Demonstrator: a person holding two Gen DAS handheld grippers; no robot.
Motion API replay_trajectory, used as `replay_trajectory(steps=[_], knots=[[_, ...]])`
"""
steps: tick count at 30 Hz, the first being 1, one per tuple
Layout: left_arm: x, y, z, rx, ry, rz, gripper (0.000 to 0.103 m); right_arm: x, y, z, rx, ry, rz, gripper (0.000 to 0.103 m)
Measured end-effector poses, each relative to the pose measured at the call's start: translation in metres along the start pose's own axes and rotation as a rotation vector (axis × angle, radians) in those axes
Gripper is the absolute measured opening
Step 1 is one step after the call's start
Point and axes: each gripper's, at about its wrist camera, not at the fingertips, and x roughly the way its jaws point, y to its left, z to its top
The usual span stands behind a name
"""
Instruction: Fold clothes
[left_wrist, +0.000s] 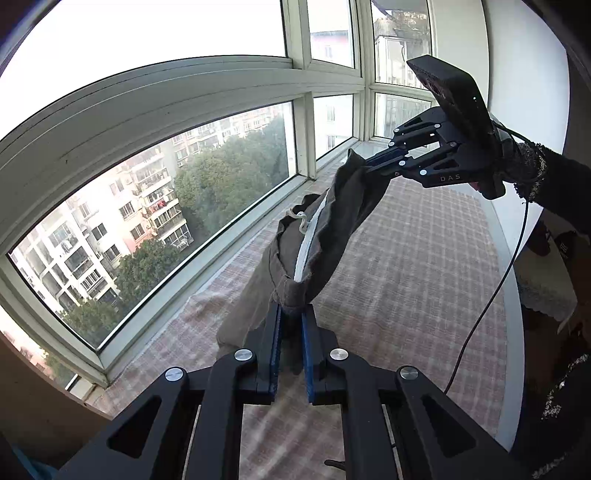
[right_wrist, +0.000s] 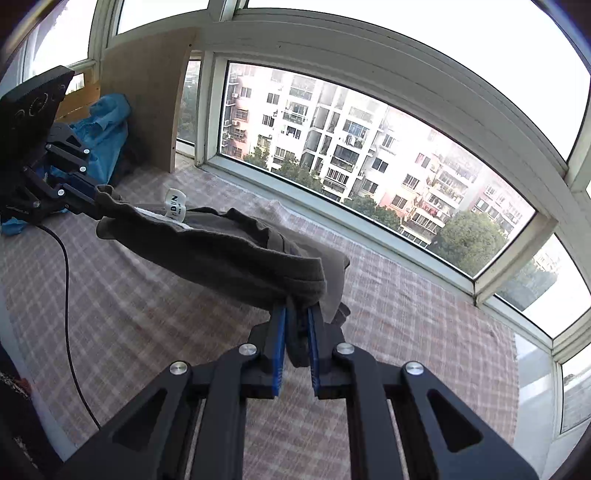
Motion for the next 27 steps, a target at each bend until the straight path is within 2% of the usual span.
replay_trajectory(steps=[2, 4, 5, 6, 8, 10, 12, 13, 16, 19, 21, 22, 24, 27], knots=[[0.028, -0.042, -0.036, -0.005, 0.077, -0.096, 0.009, 0.016, 0.015, -0.073, 0.093, 0.136, 0.009, 0.012], [0.055, -0.085, -0.071, -0.011, 0.154, -0.191, 0.012, 0.035, 0.021, -0.13, 0.204, 0.302, 0.046, 0.012], [0.069, -0.106, -0.089, -0.009, 0.209, -0.229, 0.012, 0.035, 0.023, -0.148, 0.237, 0.348, 0.049, 0.012], [0.081, -0.122, -0.104, -0.003, 0.279, -0.245, 0.012, 0.026, 0.022, -0.157, 0.258, 0.352, 0.049, 0.012], [0.086, -0.137, -0.122, -0.011, 0.355, -0.264, 0.011, -0.001, 0.013, -0.158, 0.308, 0.293, 0.038, 0.012], [0.072, -0.13, -0.124, -0.059, 0.339, -0.275, 0.012, -0.019, -0.003, -0.149, 0.391, 0.222, 0.069, 0.016], [0.064, -0.113, -0.114, -0.091, 0.309, -0.242, 0.015, -0.023, -0.018, -0.132, 0.454, 0.15, 0.111, 0.016], [0.06, -0.104, -0.109, -0.107, 0.294, -0.226, 0.015, -0.016, -0.02, -0.122, 0.453, 0.141, 0.11, 0.016], [0.066, -0.073, -0.091, -0.188, 0.251, -0.209, 0.015, 0.022, -0.022, -0.091, 0.419, 0.187, 0.097, 0.016], [0.084, -0.042, -0.071, -0.246, 0.204, -0.172, 0.015, 0.061, -0.043, -0.071, 0.489, 0.206, 0.184, 0.017], [0.097, -0.018, -0.064, -0.282, 0.197, -0.137, 0.018, 0.085, -0.062, -0.059, 0.518, 0.22, 0.194, 0.018], [0.103, -0.007, -0.062, -0.283, 0.198, -0.101, 0.018, 0.096, -0.071, -0.053, 0.509, 0.227, 0.178, 0.018], [0.116, 0.006, -0.061, -0.18, 0.218, 0.026, 0.017, 0.117, -0.09, -0.041, 0.483, 0.25, 0.165, 0.018], [0.136, 0.029, -0.062, -0.024, 0.275, 0.114, 0.017, 0.149, -0.115, -0.032, 0.488, 0.294, 0.195, 0.018]])
